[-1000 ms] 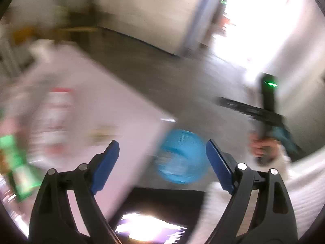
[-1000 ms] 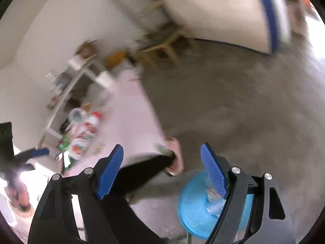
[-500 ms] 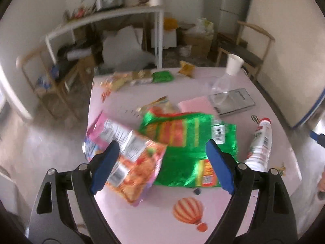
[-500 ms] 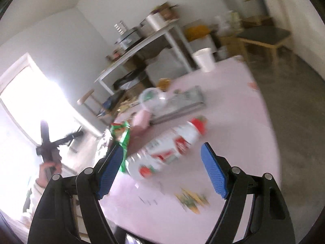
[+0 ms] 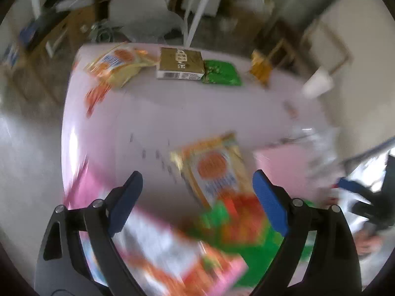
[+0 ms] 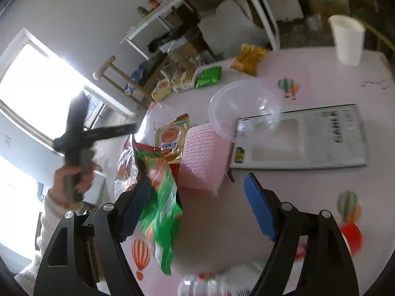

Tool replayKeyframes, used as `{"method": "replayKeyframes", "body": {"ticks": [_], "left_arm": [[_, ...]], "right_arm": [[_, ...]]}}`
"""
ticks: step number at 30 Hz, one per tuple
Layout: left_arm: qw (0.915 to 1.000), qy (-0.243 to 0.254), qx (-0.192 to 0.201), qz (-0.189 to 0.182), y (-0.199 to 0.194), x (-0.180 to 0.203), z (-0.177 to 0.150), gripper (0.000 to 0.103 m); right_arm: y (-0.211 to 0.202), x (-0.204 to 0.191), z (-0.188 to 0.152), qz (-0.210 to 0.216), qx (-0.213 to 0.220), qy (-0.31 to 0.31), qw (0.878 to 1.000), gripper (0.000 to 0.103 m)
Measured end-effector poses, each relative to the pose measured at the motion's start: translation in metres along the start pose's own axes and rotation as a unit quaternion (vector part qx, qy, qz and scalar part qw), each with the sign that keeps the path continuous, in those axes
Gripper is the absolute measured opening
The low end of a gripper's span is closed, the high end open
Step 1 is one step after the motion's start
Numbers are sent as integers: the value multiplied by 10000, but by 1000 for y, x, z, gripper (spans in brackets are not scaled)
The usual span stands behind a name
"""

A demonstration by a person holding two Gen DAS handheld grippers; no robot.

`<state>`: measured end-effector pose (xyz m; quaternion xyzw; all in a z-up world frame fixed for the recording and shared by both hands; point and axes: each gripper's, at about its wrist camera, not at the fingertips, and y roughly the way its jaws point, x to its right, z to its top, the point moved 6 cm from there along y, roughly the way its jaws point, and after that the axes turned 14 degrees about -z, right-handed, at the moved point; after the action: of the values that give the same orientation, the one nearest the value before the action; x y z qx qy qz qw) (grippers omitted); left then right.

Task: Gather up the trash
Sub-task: 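Grasp the yellow Enaak snack bag with the left gripper while the right gripper grasps the pink sponge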

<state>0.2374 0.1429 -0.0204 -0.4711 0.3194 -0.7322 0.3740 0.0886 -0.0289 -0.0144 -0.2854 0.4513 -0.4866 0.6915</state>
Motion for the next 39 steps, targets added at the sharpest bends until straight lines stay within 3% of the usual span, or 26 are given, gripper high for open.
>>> {"method": "replayKeyframes", "body": {"ticks": [3, 5, 7, 9, 10, 12, 14, 19, 23, 28, 32, 35, 36, 39], "left_arm": [[9976, -131, -668, 153, 44, -10, 12, 86], [9963, -124, -801, 303, 55, -13, 12, 82], [9953, 282, -692, 613, 58, -5, 10, 64], [9956, 422, -560, 625, 57, 0, 7, 26], [9965, 383, -527, 519, 56, 1, 5, 23], [9983, 262, -445, 264, 54, 1, 3, 8], [9997, 115, -210, 79, 46, -4, 6, 4], [9990, -55, 380, -247, 22, -6, 14, 2], [9963, 8, 814, -283, -1, 1, 16, 2], [9907, 258, 1310, -264, -28, 13, 34, 2], [9875, 321, 1511, -312, -42, 23, 38, 2], [9861, 416, 1568, -363, -47, 29, 37, 2], [9857, 456, 1588, -334, -51, 29, 36, 2], [9848, 511, 1624, -347, -55, 31, 32, 2]], "right_arm": [[20, -2, 4, -42, -236, 125, 9996, 73], [29, -3, -1, -100, -367, 104, 9992, 73], [36, -3, -2, -128, -433, 67, 9990, 73], [41, -3, -5, -179, -485, 62, 9986, 73], [45, -4, -3, -190, -499, 61, 9986, 73], [53, -2, -1, -232, -516, 62, 9984, 73], [53, -3, -2, -206, -524, 55, 9984, 73], [60, -1, -2, -278, -578, 75, 9979, 73], [53, 0, 1, -517, -387, -107, 9979, 71], [36, -13, 19, -888, -27, -988, 9911, 71], [46, -28, 45, -1092, -60, -1967, 9743, 73], [69, -39, 61, -841, -438, -2565, 9619, 83], [81, -42, 64, -670, -707, -2772, 9559, 83], [107, -45, 70, -745, -1200, -3130, 9392, 83]]}}
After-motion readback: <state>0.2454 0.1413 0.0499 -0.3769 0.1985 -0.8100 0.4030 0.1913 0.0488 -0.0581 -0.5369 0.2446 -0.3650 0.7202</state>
